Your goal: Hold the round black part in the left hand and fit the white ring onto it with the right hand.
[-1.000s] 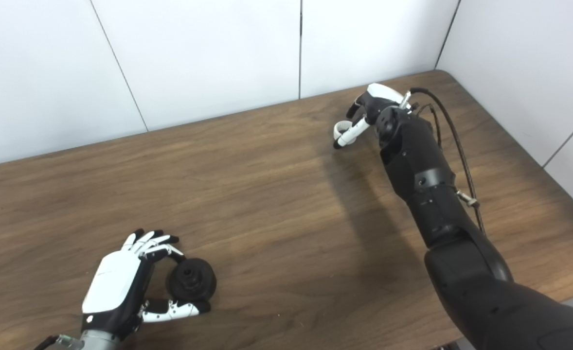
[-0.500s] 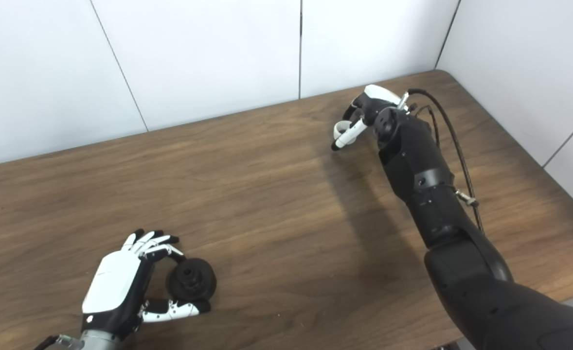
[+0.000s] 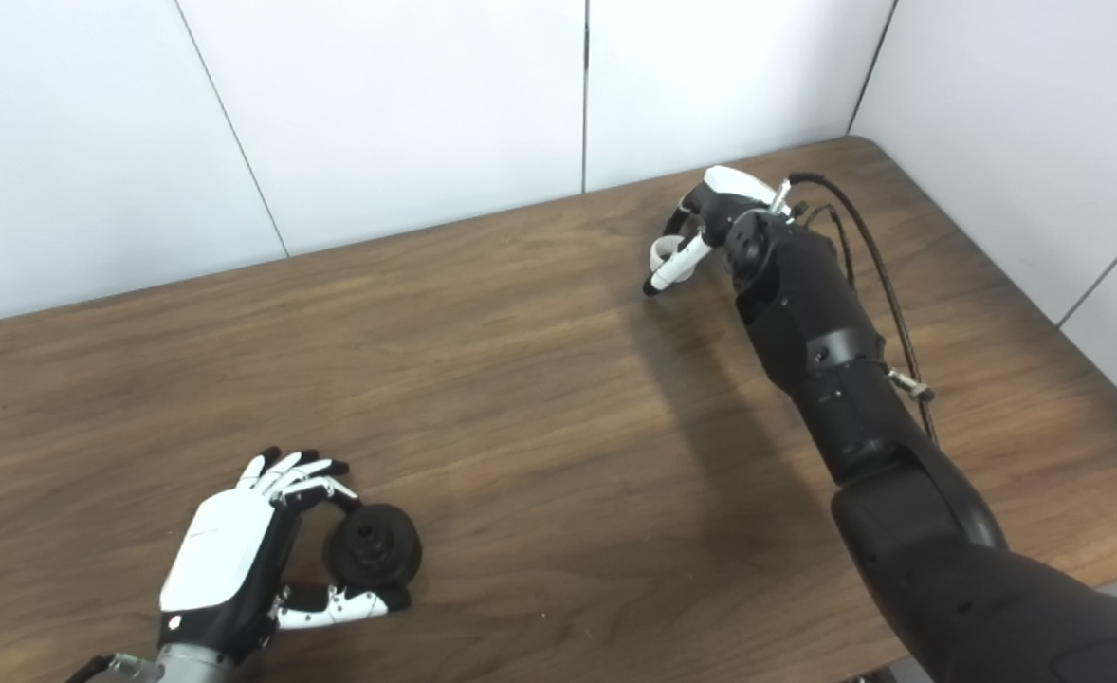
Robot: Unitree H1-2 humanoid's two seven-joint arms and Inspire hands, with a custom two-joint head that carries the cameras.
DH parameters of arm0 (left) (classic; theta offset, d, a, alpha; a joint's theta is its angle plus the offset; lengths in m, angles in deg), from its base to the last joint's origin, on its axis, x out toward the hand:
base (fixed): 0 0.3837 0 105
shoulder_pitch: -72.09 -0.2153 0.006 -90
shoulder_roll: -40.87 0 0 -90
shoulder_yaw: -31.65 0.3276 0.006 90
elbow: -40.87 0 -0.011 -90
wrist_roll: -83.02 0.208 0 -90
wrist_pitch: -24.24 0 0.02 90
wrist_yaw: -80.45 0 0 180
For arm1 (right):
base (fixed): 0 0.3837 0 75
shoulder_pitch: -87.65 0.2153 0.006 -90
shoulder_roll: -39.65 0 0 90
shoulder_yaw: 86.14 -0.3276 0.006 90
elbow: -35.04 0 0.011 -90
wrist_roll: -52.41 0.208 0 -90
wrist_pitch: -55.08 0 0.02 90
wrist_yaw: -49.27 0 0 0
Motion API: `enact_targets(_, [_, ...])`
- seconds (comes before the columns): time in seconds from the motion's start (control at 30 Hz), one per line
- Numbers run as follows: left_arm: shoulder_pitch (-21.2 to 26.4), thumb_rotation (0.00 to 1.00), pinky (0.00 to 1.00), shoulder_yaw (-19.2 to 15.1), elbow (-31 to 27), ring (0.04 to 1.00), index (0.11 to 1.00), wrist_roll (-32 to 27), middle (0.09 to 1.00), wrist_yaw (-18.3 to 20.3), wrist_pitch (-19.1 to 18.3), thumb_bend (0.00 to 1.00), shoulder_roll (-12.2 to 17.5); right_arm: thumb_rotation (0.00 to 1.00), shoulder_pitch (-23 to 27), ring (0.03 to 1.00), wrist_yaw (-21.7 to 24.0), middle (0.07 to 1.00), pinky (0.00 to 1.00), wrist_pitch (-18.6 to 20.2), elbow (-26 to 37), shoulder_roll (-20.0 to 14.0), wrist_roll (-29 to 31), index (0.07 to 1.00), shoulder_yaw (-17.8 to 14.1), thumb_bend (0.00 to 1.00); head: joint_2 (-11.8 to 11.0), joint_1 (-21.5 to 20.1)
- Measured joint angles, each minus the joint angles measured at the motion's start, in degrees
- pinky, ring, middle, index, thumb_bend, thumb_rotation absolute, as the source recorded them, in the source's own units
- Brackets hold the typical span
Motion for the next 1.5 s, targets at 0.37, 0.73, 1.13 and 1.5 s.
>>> enact_targets(0.37, [0.0,0.05,0.98,0.0,0.0,0.897,0.485,0.0,0.808,0.1,0.0,0.52,0.0,0.28,0.0,0.967,0.0,0.889,0.94,-0.1,-0.8,0.0,-2.5,0.673,-0.7,0.81,-0.1,-0.1])
enact_targets(0.73, [0.1,0.05,0.99,0.0,0.0,0.901,0.485,0.0,0.811,0.2,0.0,0.52,0.0,0.27,0.0,0.964,0.2,0.884,0.92,-0.1,-0.9,0.0,-3.3,0.667,-1.7,0.81,-0.1,-0.1])
enact_targets(1.13, [0.1,0.05,0.99,-0.1,-0.2,0.901,0.485,0.0,0.811,0.6,0.0,0.52,0.0,0.22,-0.1,0.970,0.4,0.878,0.96,-0.1,-0.6,0.1,-2.6,0.641,-2.0,0.79,0.1,0.1])
enact_targets(1.5, [0.1,0.05,0.99,-0.1,-0.2,0.900,0.485,0.0,0.809,0.5,0.0,0.52,0.0,0.13,-1.5,0.869,-4.5,0.768,0.91,-0.1,-0.2,0.4,0.9,0.487,-3.3,0.53,0.1,-0.1])
